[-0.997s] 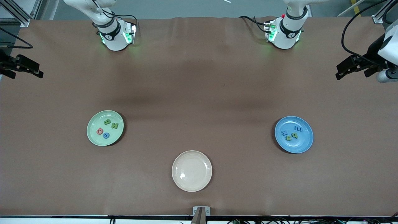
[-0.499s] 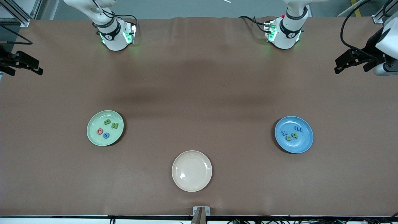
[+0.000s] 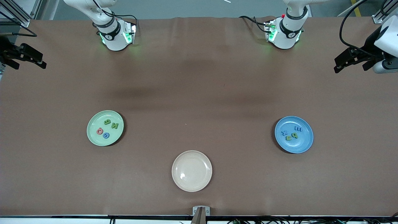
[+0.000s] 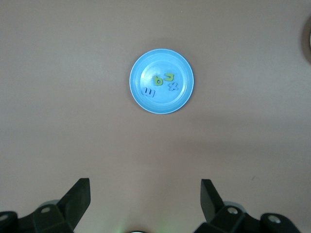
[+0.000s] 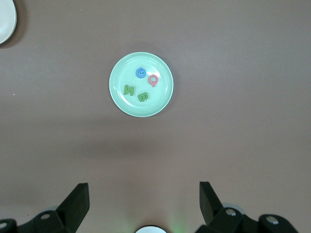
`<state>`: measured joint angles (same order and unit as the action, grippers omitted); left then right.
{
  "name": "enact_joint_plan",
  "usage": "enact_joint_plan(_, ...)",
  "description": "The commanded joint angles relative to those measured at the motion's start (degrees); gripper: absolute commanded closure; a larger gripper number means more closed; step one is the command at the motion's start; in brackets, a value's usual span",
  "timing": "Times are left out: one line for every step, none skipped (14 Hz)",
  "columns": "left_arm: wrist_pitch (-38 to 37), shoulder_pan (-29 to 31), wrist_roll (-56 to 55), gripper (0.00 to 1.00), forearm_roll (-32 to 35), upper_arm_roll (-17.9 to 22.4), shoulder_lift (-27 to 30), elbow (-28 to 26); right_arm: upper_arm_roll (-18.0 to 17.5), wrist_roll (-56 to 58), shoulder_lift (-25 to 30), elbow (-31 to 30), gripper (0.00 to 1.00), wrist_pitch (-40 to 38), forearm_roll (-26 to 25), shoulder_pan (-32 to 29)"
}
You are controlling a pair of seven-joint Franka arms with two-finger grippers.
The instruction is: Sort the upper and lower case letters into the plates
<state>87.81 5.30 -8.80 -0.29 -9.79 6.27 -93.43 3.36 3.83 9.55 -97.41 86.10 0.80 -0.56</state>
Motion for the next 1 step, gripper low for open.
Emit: enact_joint_plan(0.17,0.42,1.15,0.00,0.37,0.12,-0.47,1.58,-0.37,-0.22,0.13,1.86,0.00,0.47,-0.98,0.12)
